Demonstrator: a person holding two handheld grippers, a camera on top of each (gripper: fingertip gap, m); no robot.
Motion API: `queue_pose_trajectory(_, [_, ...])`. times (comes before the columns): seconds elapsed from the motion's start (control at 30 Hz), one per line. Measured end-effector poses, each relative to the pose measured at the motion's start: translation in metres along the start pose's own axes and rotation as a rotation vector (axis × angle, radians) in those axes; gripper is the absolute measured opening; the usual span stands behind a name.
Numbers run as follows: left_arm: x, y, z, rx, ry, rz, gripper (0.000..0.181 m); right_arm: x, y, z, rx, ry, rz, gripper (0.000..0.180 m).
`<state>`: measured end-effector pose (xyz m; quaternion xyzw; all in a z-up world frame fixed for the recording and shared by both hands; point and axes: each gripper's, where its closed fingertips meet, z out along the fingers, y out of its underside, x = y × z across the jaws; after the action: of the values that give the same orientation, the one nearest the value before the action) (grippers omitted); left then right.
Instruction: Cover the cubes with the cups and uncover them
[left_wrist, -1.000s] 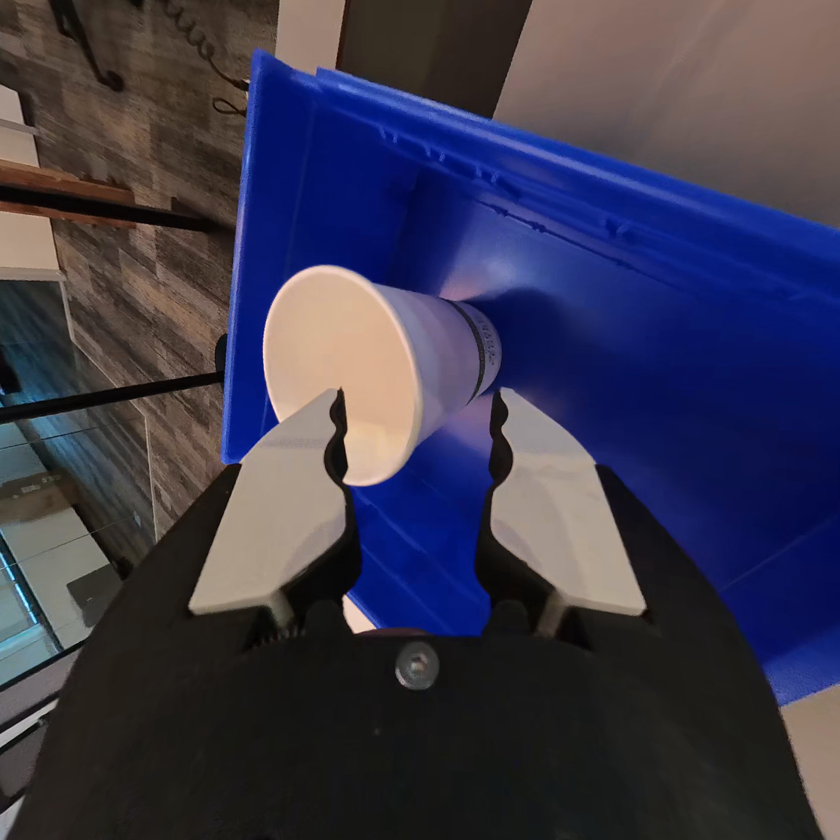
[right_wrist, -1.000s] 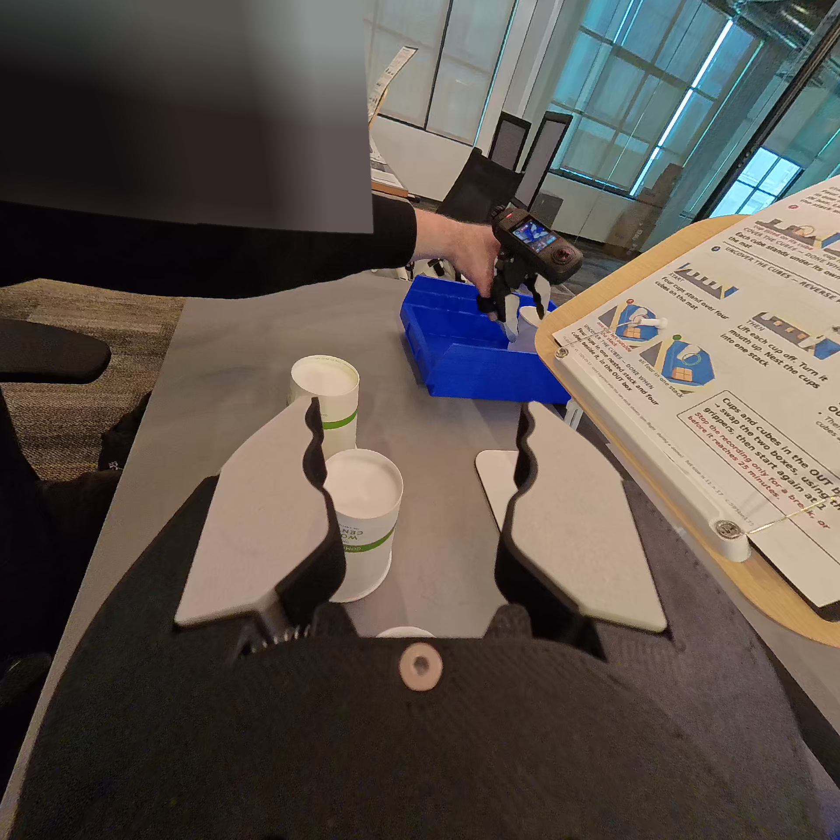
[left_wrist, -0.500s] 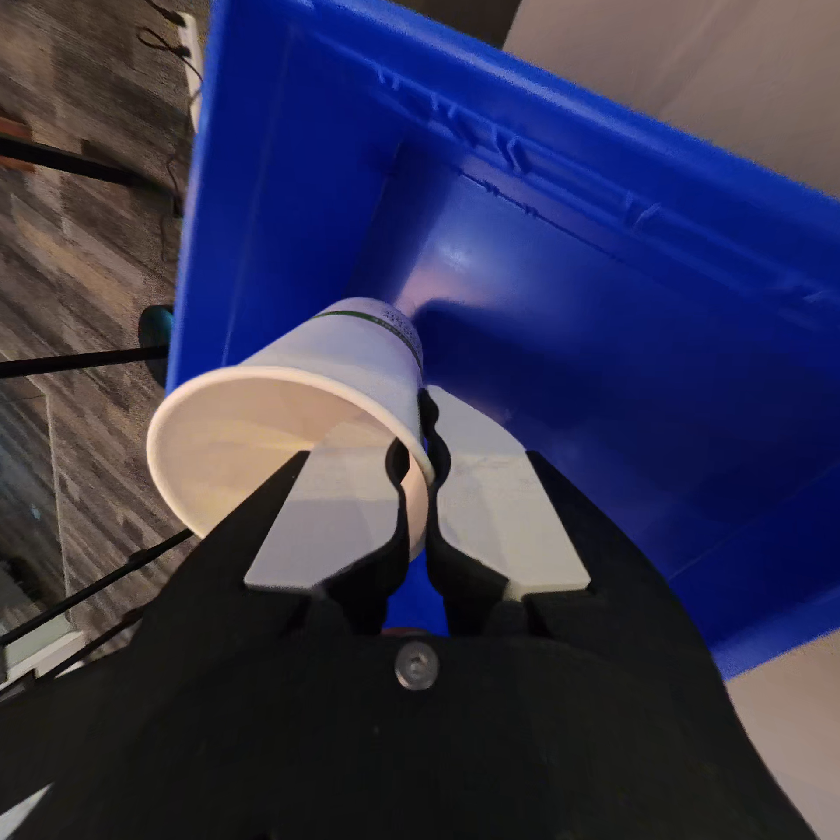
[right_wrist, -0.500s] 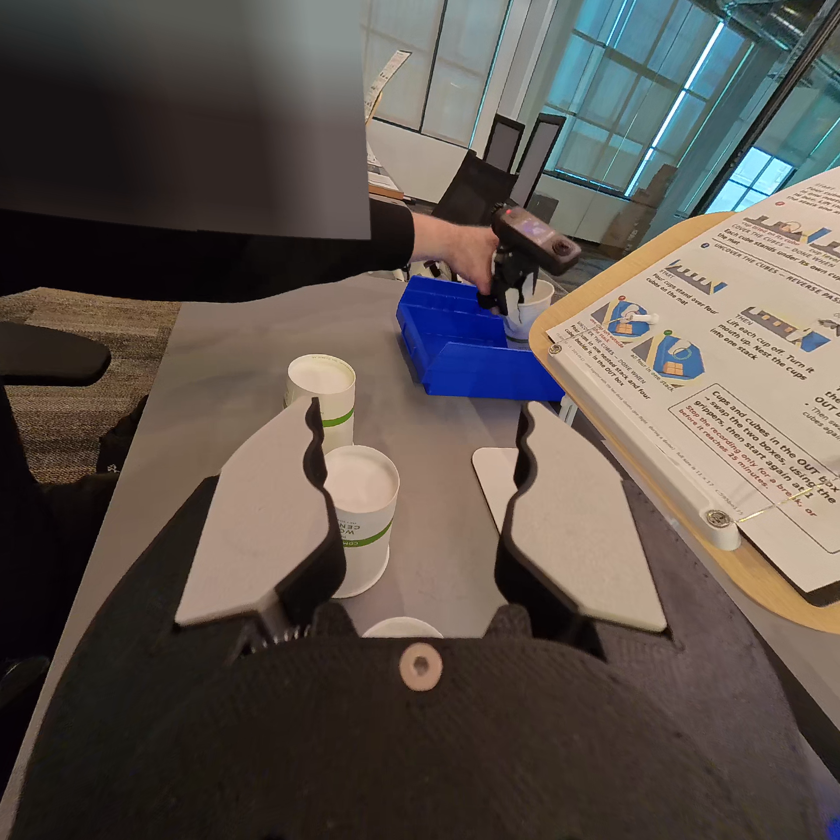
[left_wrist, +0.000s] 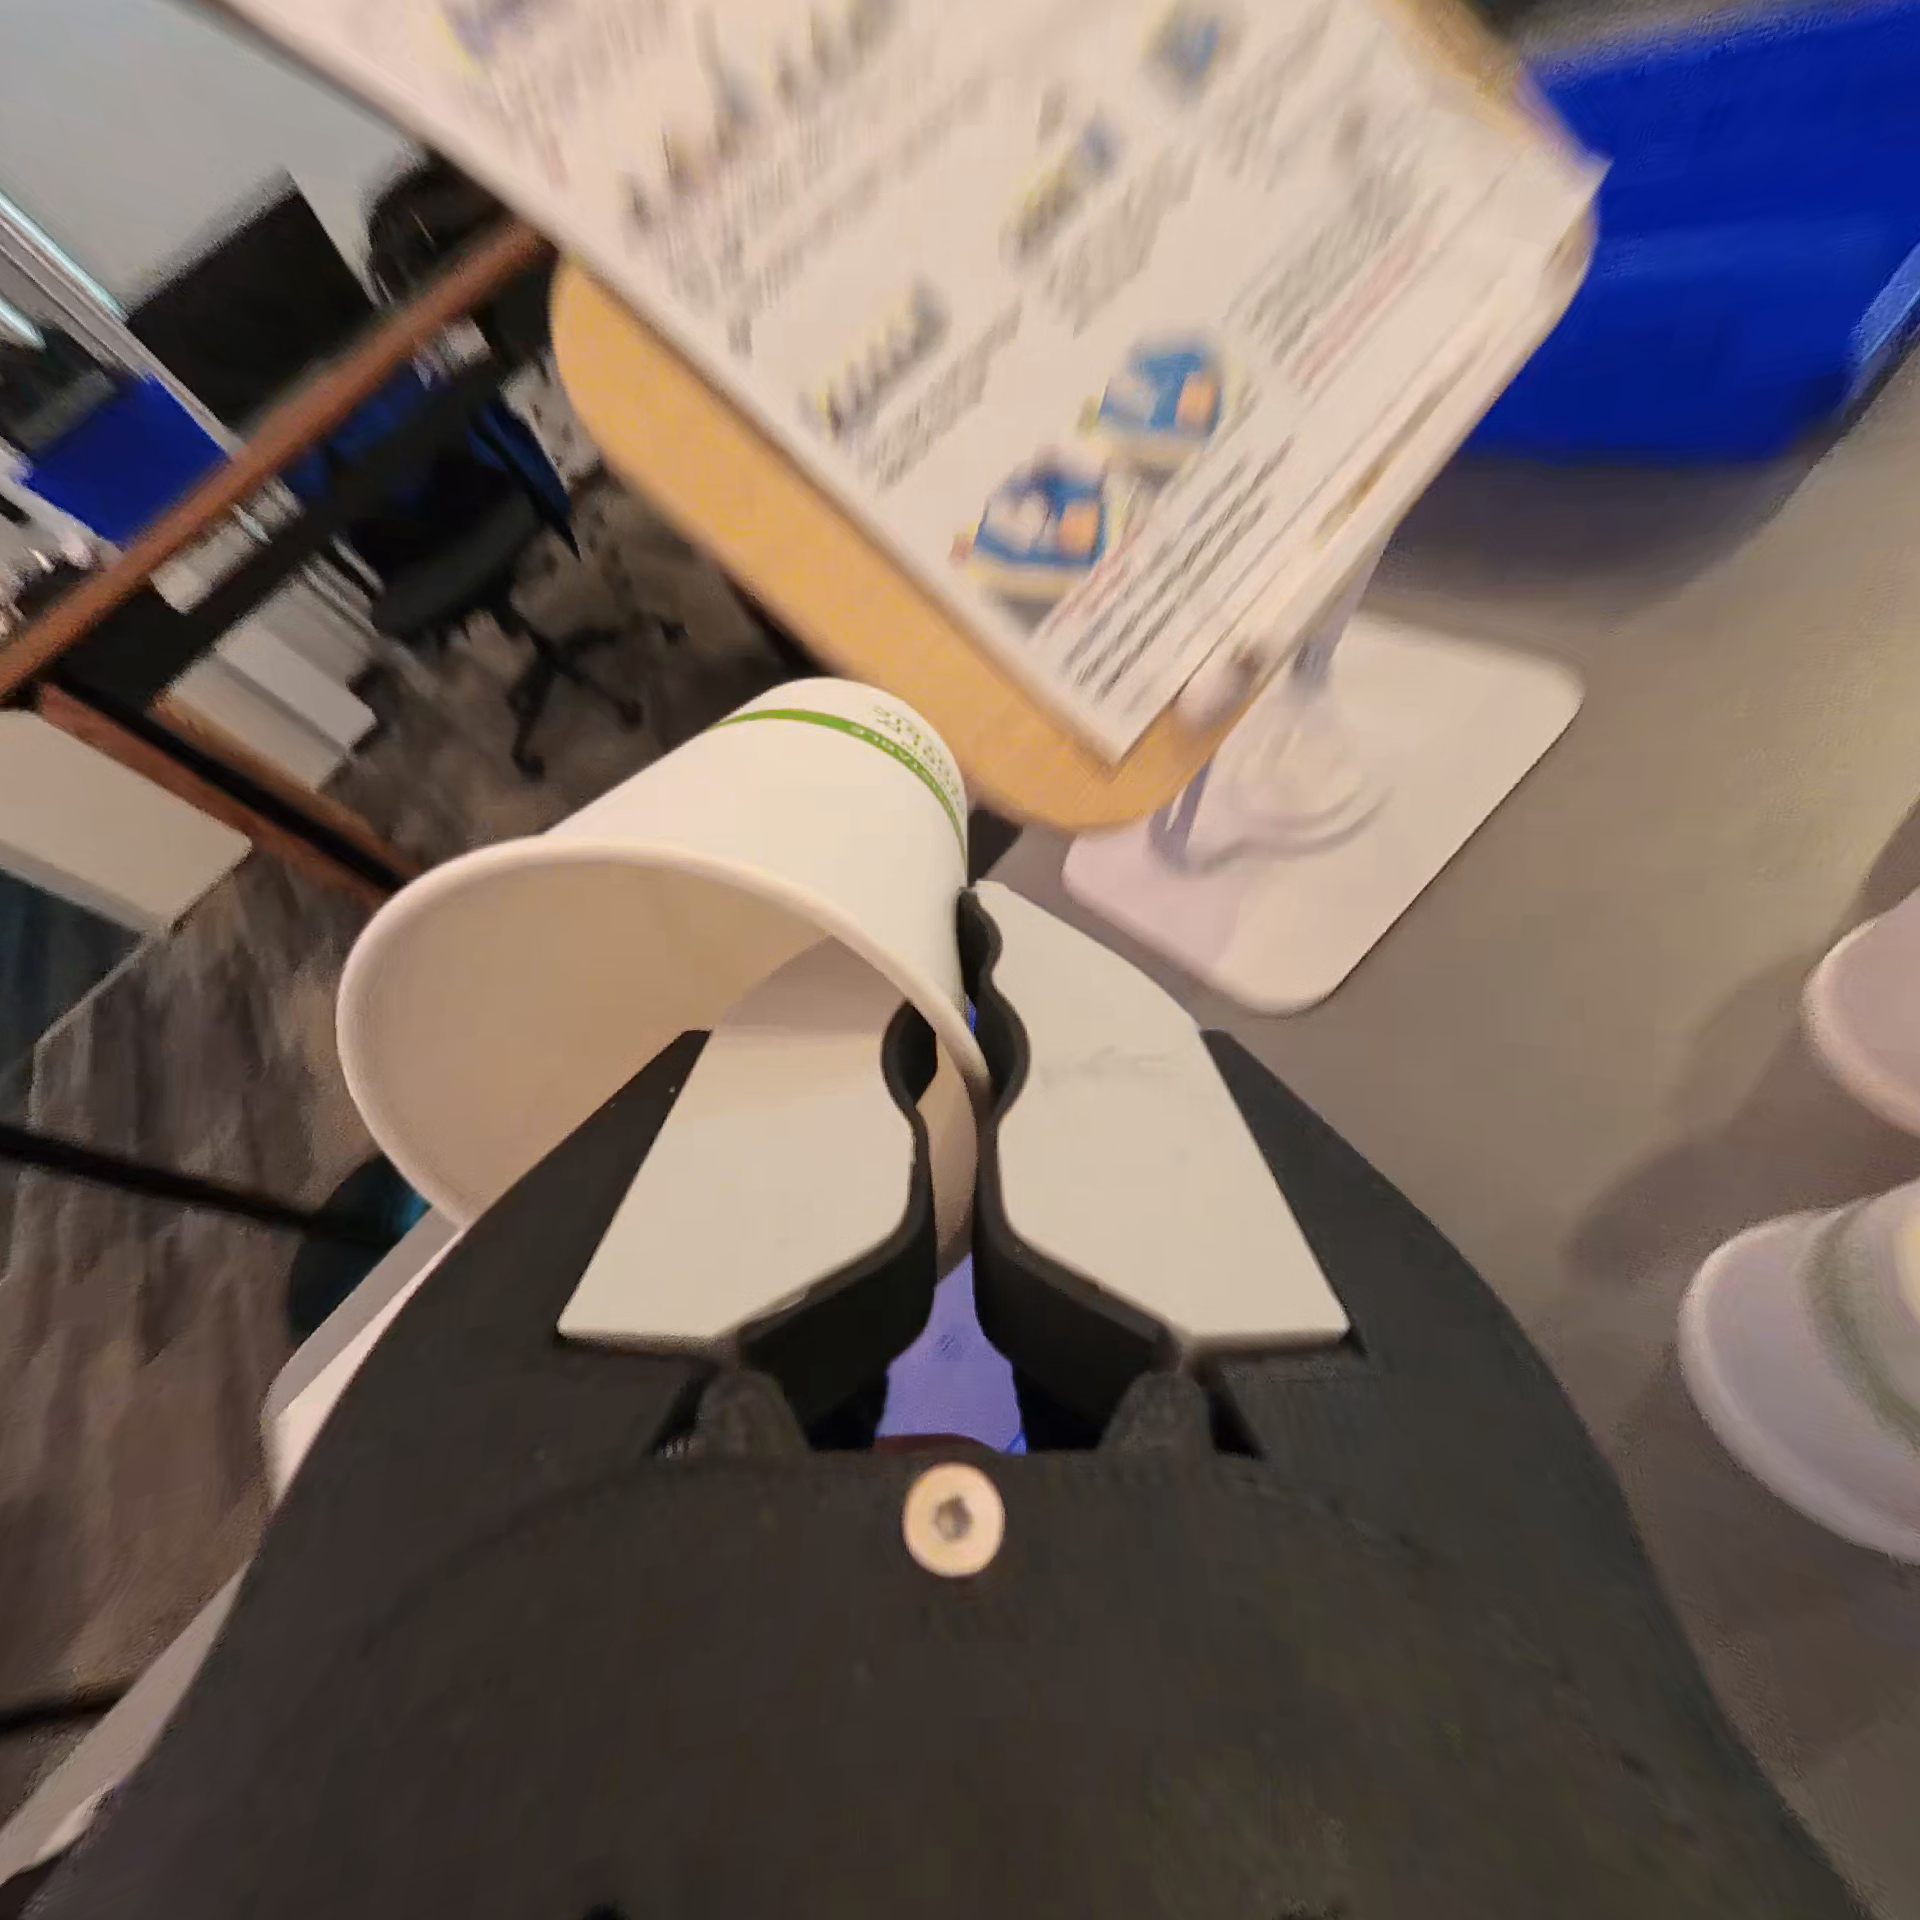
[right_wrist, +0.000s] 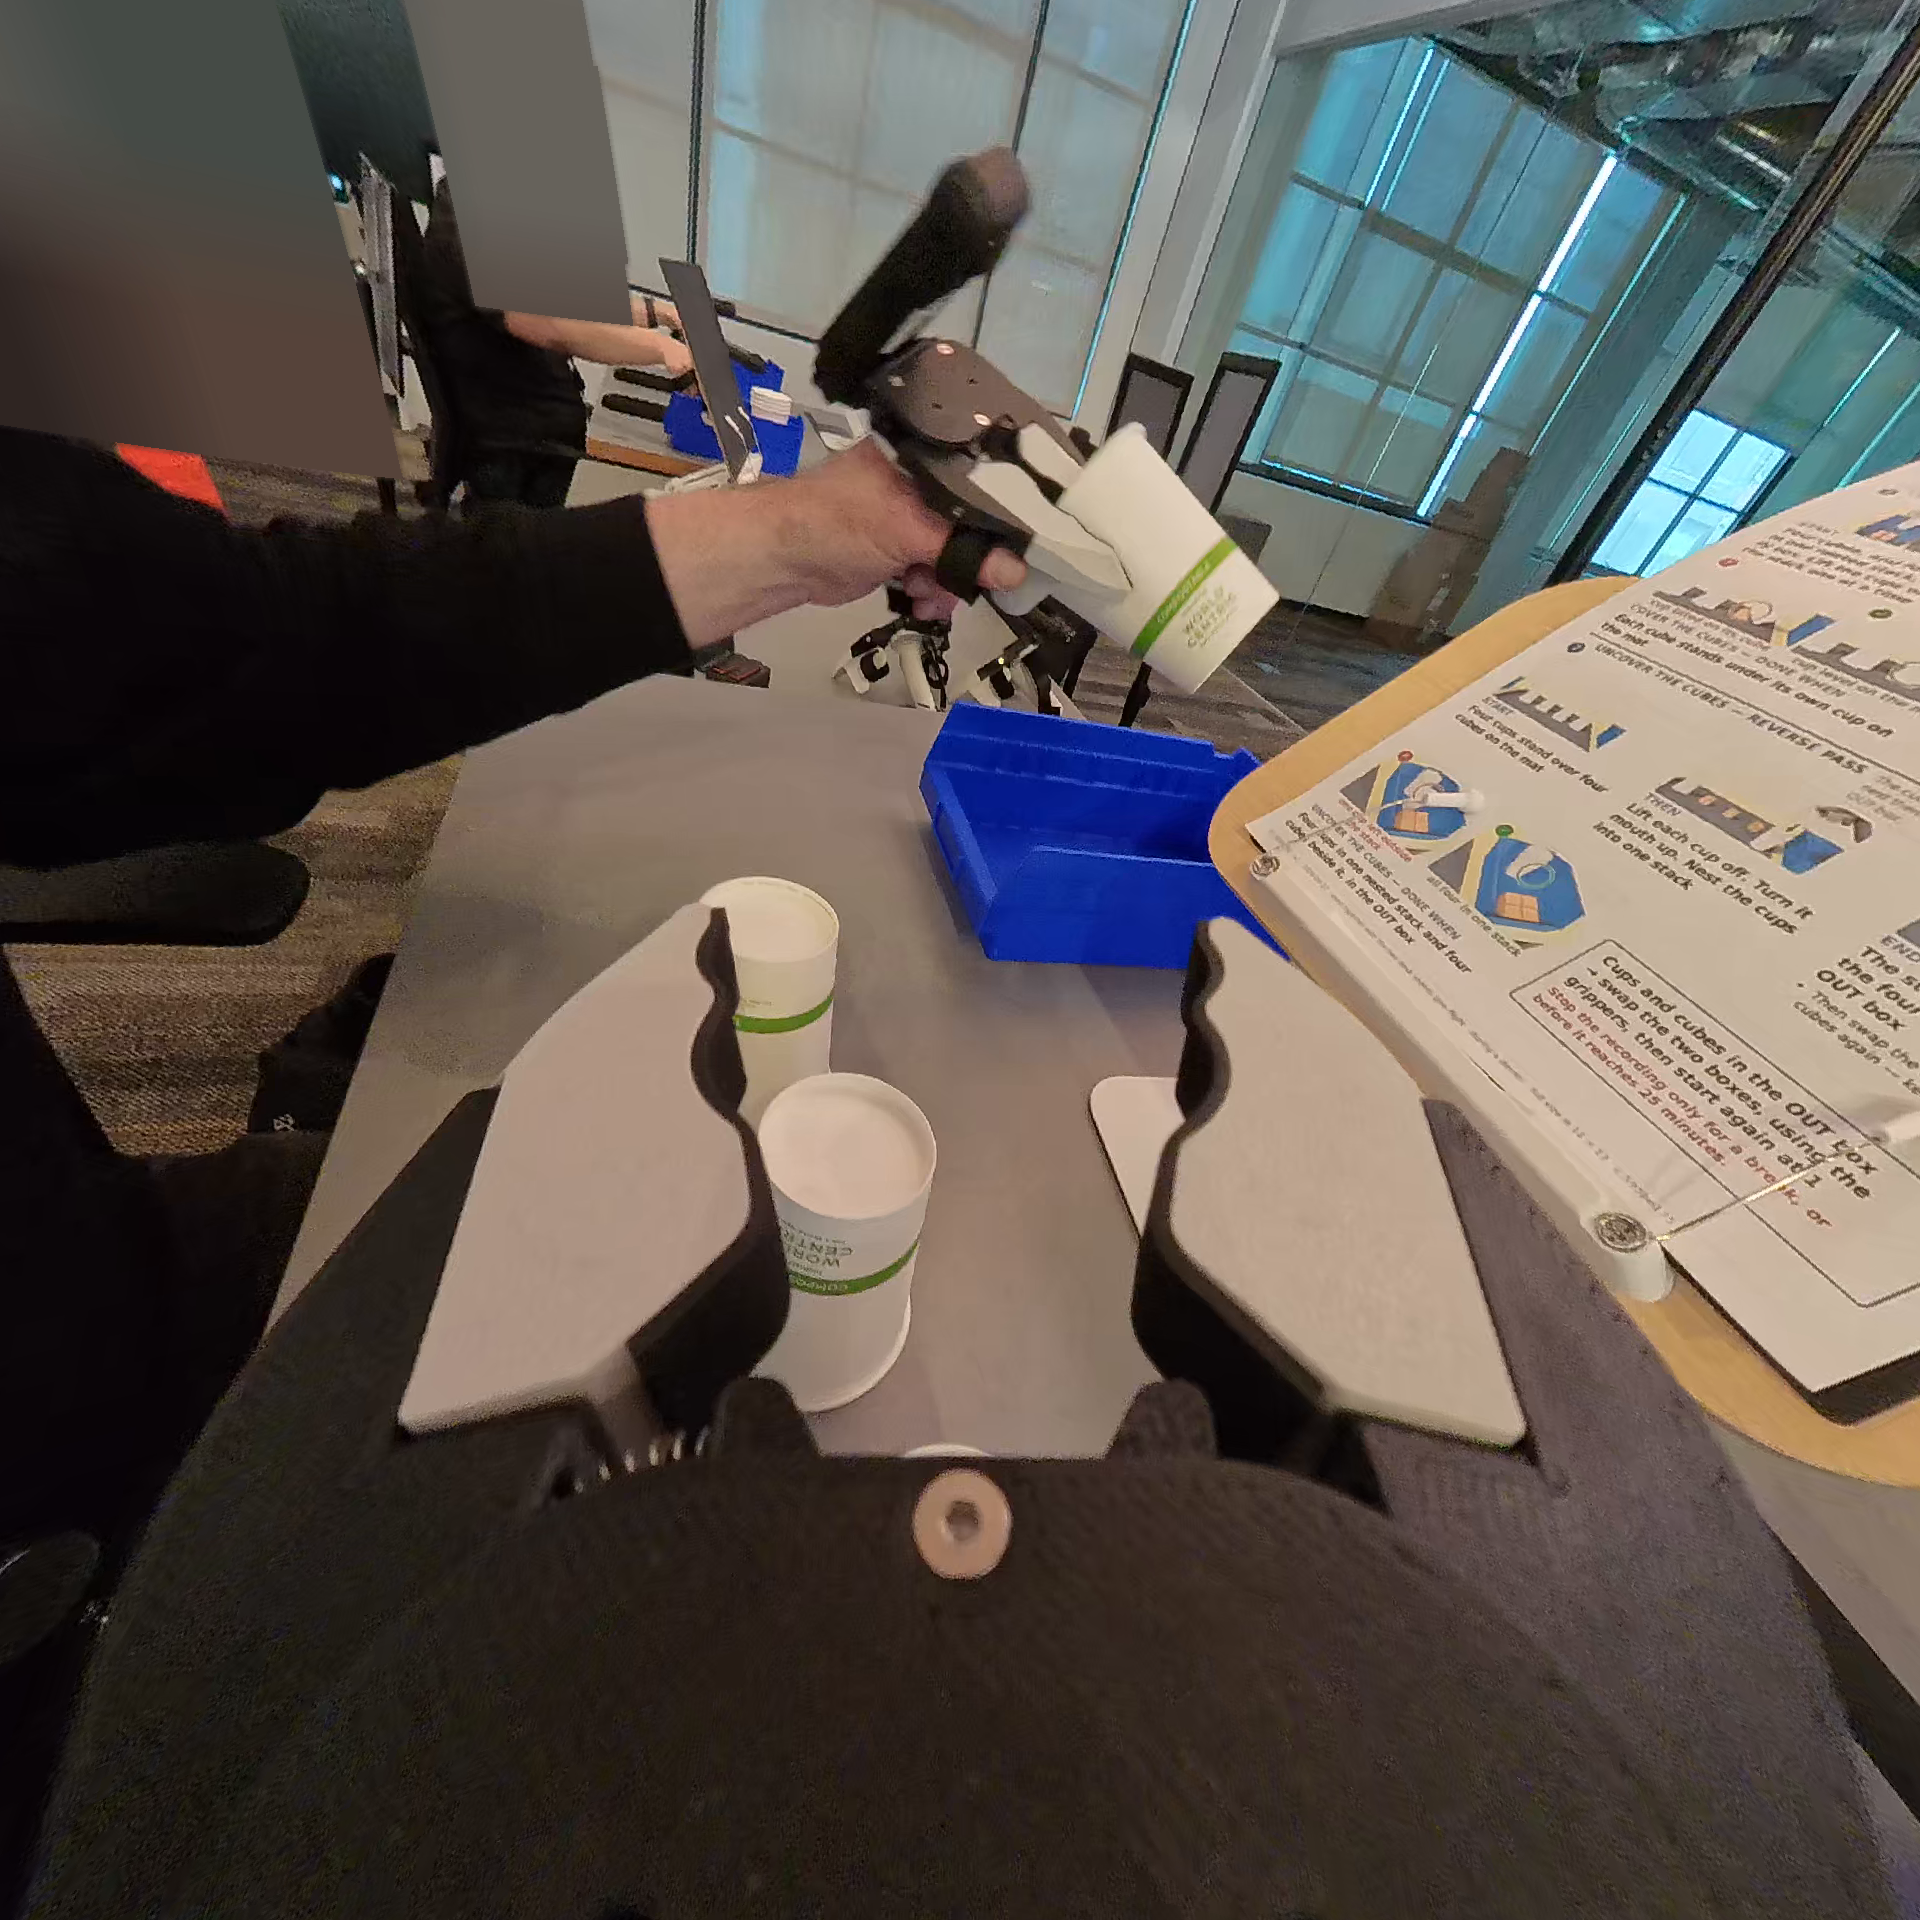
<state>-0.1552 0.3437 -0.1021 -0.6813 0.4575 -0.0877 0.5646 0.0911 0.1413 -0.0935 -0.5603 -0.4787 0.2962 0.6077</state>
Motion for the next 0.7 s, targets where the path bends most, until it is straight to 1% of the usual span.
queue_pose_trajectory(0.07, [0.030,-0.033,-0.017,0.175,0.029,-0.058,0.001,-0.002,-0.007,0.000,0.020,-0.002,0.011,0.084])
queue_pose_trajectory(0.1, [0.041,-0.048,-0.025,0.254,0.018,-0.085,0.001,-0.003,-0.010,0.000,0.034,-0.001,0.019,0.084])
queue_pose_trajectory(0.13, [0.056,-0.065,-0.033,0.344,0.051,-0.136,0.000,-0.002,-0.015,0.001,0.050,0.003,0.029,0.086])
queue_pose_trajectory(0.2, [0.086,-0.097,-0.046,0.534,0.162,-0.269,0.000,0.000,-0.026,0.000,0.100,0.015,0.060,0.088])
queue_pose_trajectory(0.33, [0.137,-0.144,-0.062,0.804,0.397,-0.484,0.000,0.013,-0.055,-0.005,0.251,0.062,0.125,0.094])
queue_pose_trajectory(0.47, [0.177,-0.174,-0.068,0.962,0.600,-0.628,0.000,0.029,-0.079,-0.014,0.420,0.082,0.223,0.101])
queue_pose_trajectory(0.5, [0.183,-0.179,-0.071,1.002,0.626,-0.659,0.000,0.033,-0.083,-0.015,0.451,0.086,0.240,0.104])
queue_pose_trajectory(0.57, [0.198,-0.186,-0.076,1.071,0.687,-0.711,0.000,0.037,-0.087,-0.013,0.484,0.090,0.262,0.113])
queue_pose_trajectory(0.67, [0.224,-0.192,-0.068,1.107,0.775,-0.800,0.000,0.038,-0.092,-0.006,0.528,0.092,0.262,0.127])
queue_pose_trajectory(0.7, [0.231,-0.193,-0.065,1.121,0.809,-0.837,0.000,0.037,-0.094,-0.004,0.538,0.085,0.257,0.129])
